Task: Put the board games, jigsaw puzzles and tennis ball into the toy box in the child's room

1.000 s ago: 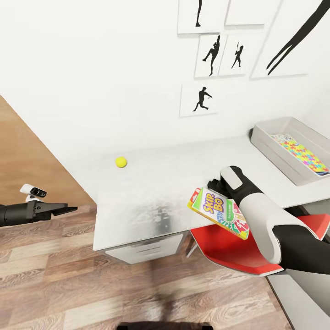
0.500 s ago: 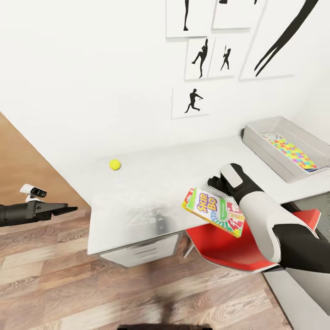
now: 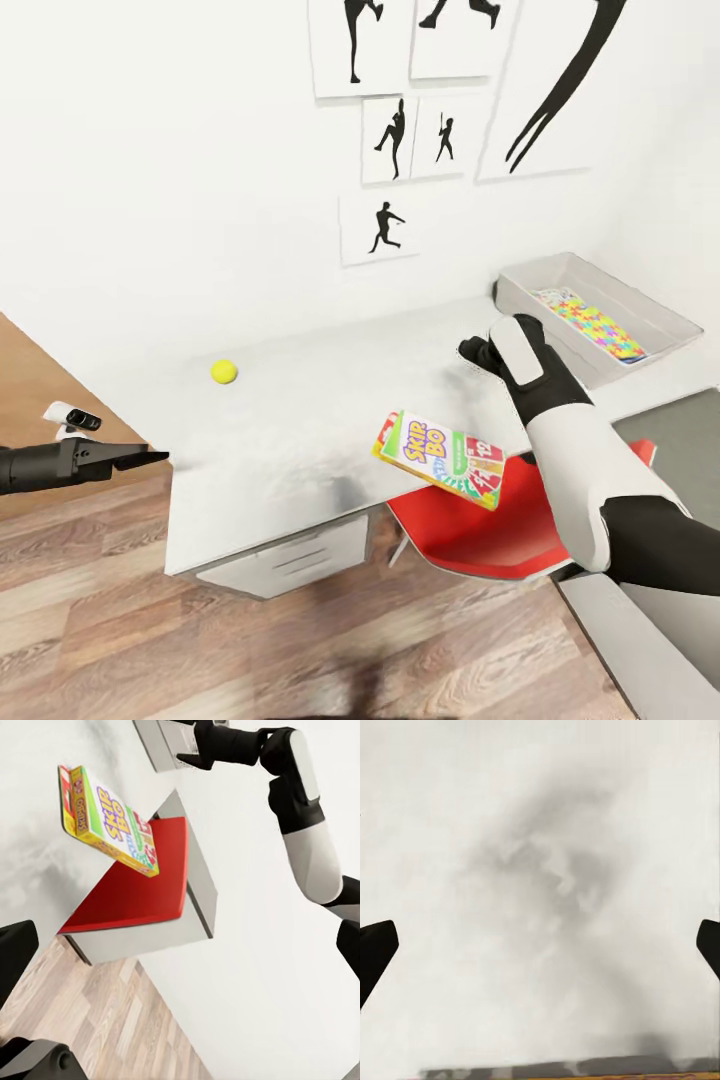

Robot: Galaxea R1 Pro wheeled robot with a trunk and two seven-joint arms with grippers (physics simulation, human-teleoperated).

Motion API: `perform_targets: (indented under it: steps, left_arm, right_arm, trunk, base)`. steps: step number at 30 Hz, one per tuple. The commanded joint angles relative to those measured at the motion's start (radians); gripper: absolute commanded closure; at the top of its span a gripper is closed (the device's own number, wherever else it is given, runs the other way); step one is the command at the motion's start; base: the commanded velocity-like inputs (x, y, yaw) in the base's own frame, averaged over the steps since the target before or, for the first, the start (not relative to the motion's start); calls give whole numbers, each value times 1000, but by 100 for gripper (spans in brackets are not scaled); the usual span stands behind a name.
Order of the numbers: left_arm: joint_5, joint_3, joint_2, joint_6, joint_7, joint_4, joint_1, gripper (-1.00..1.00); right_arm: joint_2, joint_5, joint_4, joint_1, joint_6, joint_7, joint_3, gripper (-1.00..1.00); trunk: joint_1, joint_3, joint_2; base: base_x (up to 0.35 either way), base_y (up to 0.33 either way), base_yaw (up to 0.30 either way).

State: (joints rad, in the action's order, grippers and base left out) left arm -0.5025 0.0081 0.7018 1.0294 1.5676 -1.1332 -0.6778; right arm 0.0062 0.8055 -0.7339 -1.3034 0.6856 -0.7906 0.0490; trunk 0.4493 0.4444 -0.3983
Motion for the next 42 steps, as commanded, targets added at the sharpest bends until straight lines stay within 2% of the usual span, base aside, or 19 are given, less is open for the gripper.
perform_targets:
  steps: [1, 5, 7, 9, 11, 13, 14, 16, 17, 18, 20, 22, 23, 26, 27, 28, 30, 34, 42]
  left_arm:
    - [-1, 0, 1, 11, 3, 0, 0, -100]
    - [-1, 0, 1, 11, 3, 0, 0, -100]
    - [-1, 0, 1, 11, 3, 0, 0, -100]
    - [-1, 0, 1, 11, 3, 0, 0, -100]
    - [-1, 0, 1, 11, 3, 0, 0, -100]
    - [-1, 0, 0, 11, 3, 0, 0, -100]
    - [-1, 0, 0, 11, 3, 0, 0, -100]
    - [-1, 0, 0, 11, 3, 0, 0, -100]
    - [-1, 0, 0, 11, 3, 0, 0, -100]
    - [-1, 0, 1, 11, 3, 0, 0, -100]
    - [-1, 0, 1, 11, 3, 0, 0, -100]
    - [0, 0, 0, 11, 3, 0, 0, -100]
    - [0, 0, 0, 11, 3, 0, 0, -100]
    - [1, -1, -1, 11, 3, 0, 0, -100]
    - [1, -1, -1, 11, 3, 0, 0, -100]
    - [1, -1, 0, 11, 3, 0, 0, -100]
    - [1, 0, 0, 11, 3, 0, 0, -100]
    - [1, -1, -1, 11, 3, 0, 0, -100]
    - [0, -1, 0, 11, 3, 0, 0, -100]
  right_arm:
    - [0, 8, -29, 0, 17, -16, 3, -100]
    - [2, 17, -182, 16, 138, -25, 4, -100]
    - [5, 55, -317, 45, 244, -23, 5, -100]
    - [5, 95, -405, 69, 287, -22, 5, -100]
    - [0, 224, -607, 170, 333, -21, 6, -100]
    - [-7, 377, -760, 324, 357, -21, 9, -100]
    - [-10, 411, -782, 365, 360, -21, 8, -100]
    - [-18, 516, -832, 522, 362, -15, 8, -100]
    - [-20, 532, -838, 557, 362, -11, 8, -100]
    - [-21, 556, -848, 617, 362, 5, 8, -100]
    - [-23, 576, -857, 686, 362, 54, 12, -100]
    - [-25, 589, -862, 749, 362, 177, 14, -100]
    - [-25, 591, -863, 763, 362, 218, 13, -100]
    - [-31, 592, -865, 852, 362, 495, 10, -100]
    - [-32, 591, -865, 870, 362, 537, 10, -100]
    - [-38, 590, -866, 907, 362, 611, 9, -100]
    - [-53, 589, -866, 961, 362, 684, 7, -100]
    - [-82, 588, -866, 1024, 362, 749, 5, -100]
    - [-90, 582, -866, 1042, 362, 769, 16, -100]
  trunk:
    - [1, 0, -2]
    - [1, -5, -2]
    - [1, -8, -2]
    - [1, -11, -2]
    - [1, -14, -2]
    - [1, -17, -2]
    - [1, -18, -2]
    - [1, -21, -2]
    - [1, -22, -2]
    - [1, -24, -2]
    - [1, -27, -2]
    - [1, -30, -2]
    - [1, -31, -2]
    - [1, -36, -2]
    - [1, -37, -2]
    - [1, -39, -2]
    - [1, -42, -2]
    - [1, -48, -2]
    - [1, -60, -2]
  base:
    - [0, 0, -176]
    - [0, 0, -176]
    - [0, 0, -177]
    - [0, 0, -177]
    - [-9, 0, -177]
    - [-50, 0, -177]
    - [-40, 0, -174]
    - [-21, 0, -148]
    - [-13, 0, -133]
    - [-8, 0, -130]
    - [-6, 0, -134]
    - [-2, 0, -136]
    - [-1, 0, -135]
    - [-1, 0, -127]
    - [0, 0, -120]
    - [0, 0, -117]
    - [0, 0, -115]
    - [0, 0, -117]
    - [0, 0, -120]
